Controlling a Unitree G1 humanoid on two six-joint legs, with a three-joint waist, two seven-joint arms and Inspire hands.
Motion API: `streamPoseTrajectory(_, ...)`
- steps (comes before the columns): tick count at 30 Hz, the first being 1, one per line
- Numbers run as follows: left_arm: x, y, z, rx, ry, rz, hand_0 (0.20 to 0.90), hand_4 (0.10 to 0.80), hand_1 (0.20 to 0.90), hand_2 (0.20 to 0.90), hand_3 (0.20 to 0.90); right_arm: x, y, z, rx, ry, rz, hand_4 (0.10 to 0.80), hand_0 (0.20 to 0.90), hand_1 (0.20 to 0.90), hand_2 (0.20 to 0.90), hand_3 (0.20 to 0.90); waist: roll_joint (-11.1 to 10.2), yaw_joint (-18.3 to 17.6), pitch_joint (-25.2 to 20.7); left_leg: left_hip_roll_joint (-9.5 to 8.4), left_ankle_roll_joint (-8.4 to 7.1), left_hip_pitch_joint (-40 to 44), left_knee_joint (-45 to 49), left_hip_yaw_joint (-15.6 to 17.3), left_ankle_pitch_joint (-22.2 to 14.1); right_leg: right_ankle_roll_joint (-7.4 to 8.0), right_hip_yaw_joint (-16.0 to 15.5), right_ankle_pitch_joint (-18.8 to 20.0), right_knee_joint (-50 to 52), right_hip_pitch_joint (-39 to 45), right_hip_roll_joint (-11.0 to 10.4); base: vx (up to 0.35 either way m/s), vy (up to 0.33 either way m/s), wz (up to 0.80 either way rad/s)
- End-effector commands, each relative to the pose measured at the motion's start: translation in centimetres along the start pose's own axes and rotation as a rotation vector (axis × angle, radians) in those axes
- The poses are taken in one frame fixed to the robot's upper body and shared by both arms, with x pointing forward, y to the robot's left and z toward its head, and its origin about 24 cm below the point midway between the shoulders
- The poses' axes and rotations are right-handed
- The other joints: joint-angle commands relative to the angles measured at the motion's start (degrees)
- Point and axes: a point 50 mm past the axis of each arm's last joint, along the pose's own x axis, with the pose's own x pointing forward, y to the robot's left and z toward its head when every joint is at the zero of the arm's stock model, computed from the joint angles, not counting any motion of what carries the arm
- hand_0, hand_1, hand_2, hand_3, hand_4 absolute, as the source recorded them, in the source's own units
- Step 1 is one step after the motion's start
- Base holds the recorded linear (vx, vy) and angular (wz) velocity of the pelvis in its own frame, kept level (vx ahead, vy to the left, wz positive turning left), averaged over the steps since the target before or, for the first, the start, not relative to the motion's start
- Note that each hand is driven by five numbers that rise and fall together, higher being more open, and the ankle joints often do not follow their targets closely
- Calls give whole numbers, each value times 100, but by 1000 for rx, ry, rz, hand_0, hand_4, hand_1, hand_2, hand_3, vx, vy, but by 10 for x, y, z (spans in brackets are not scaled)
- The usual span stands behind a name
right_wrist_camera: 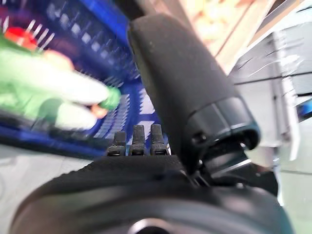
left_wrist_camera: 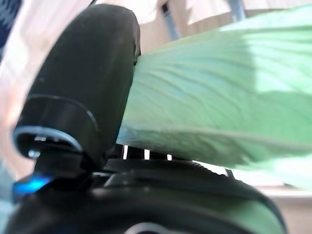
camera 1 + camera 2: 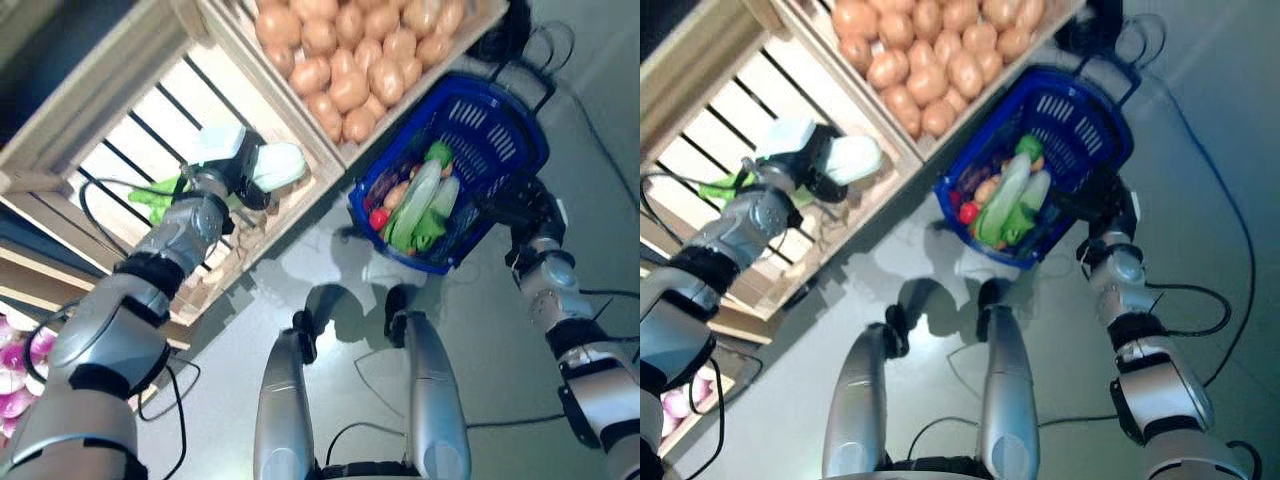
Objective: Put vegetables into the basket
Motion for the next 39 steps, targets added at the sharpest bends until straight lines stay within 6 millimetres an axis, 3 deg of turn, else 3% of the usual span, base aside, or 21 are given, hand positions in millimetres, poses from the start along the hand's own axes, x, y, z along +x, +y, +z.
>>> streamPoseTrajectory(1,-4,49,16,-245,-147,204,300,400,300,300,300,-6,21,29,-9,-180,156,800,900,900,900,900,-36,35,-573,-40,-16,581,-712,187,662,100,-30,247,-810,1244,-136,160,3,9)
streamPoseTrajectory(3,-8,41,13,-303,-145,199,300,400,300,300,300,-11,25,21,-19,-164,200,800,900,900,900,900,-57,58,-682,-64,-16,742,-797,181,666,94,-66,241,-921,1440,-156,122,-26,3)
streamPoseTrajectory(4,-16,30,8,-463,-143,191,300,400,300,300,300,-19,27,9,-75,-135,273,800,900,900,900,900,-75,100,-852,-84,-16,1058,-996,176,675,92,-137,239,-1163,1806,-174,150,-53,2)
streamPoseTrajectory(5,-19,26,7,-509,-146,186,300,400,300,300,300,-22,28,5,-96,-120,293,800,900,900,900,900,-78,119,-906,-92,-14,1163,-1069,167,683,93,-151,240,-1239,1923,-179,161,-65,5)
streamPoseTrajectory(7,-35,-4,1,-699,-131,131,300,400,300,300,300,-34,31,-15,-157,-32,363,800,900,900,900,900,-98,193,-1259,-144,-5,1778,-1579,145,798,118,-249,319,-1777,2579,-140,248,-72,11)
streamPoseTrajectory(9,-40,-12,-1,-756,-123,107,300,400,300,300,300,-38,31,-22,-171,2,385,800,900,900,900,900,-100,207,-1392,-169,-4,1989,-1788,137,849,137,-273,360,-1996,2804,-120,237,-45,9)
streamPoseTrajectory(10,-51,-32,-1,-926,-116,58,300,400,300,300,300,-45,34,-35,-186,76,434,800,900,900,900,900,-97,243,-1715,-217,-13,2411,-2306,124,1009,188,-322,493,-2519,3255,-60,229,-31,7)
streamPoseTrajectory(11,-52,-35,0,-977,-120,52,300,400,300,300,300,-47,36,-38,-187,92,447,800,900,900,900,900,-96,249,-1779,-227,-14,2492,-2416,120,1040,202,-327,520,-2620,3337,-45,279,-34,-1)
streamPoseTrajectory(14,-59,-53,10,-1204,-144,3,300,400,300,300,300,-53,46,-50,-173,172,519,800,900,900,900,900,-82,269,-2055,-245,-31,2909,-2976,107,1210,265,-335,678,-3085,3730,37,150,-8,13)
streamPoseTrajectory(16,-63,-62,28,-1415,-209,-51,300,400,300,300,300,-58,57,-56,-139,227,579,800,900,900,900,900,-80,284,-2253,-236,-61,3216,-3453,79,1341,311,-336,816,-3472,4017,110,139,-4,12)
streamPoseTrajectory(18,-64,-64,32,-1462,-225,-66,300,400,300,300,300,-59,60,-57,-123,232,587,800,900,900,900,900,-77,286,-2288,-230,-70,3296,-3575,75,1374,322,-347,853,-3570,4093,125,80,-7,9)
streamPoseTrajectory(20,-72,-74,51,-1616,-280,-128,300,400,300,300,300,-66,73,-60,-46,250,632,800,900,900,900,900,-81,297,-2483,-206,-83,3583,-3994,127,1444,368,-420,969,-3922,4321,194,119,-32,6)
streamPoseTrajectory(27,-83,-77,79,-1696,-397,-202,300,400,300,300,300,-75,93,-49,47,196,711,800,900,900,900,900,-102,346,-2631,-210,-79,3679,-4417,59,1512,408,-520,1136,-4366,4494,325,25,-47,4)
streamPoseTrajectory(33,-91,-88,87,-1735,-405,-276,300,400,300,300,300,-79,99,-44,74,198,767,800,900,900,900,900,-138,338,-2627,-196,-31,3735,-4417,118,1487,378,-495,1124,-4331,4498,355,8,-33,6)
streamPoseTrajectory(39,-96,-98,104,-1631,-428,-375,300,400,300,300,300,-78,106,-47,87,235,770,800,900,900,900,900,-164,383,-2633,-189,-17,3794,-4417,109,1433,372,-515,1147,-4399,4577,373,5,-11,3)
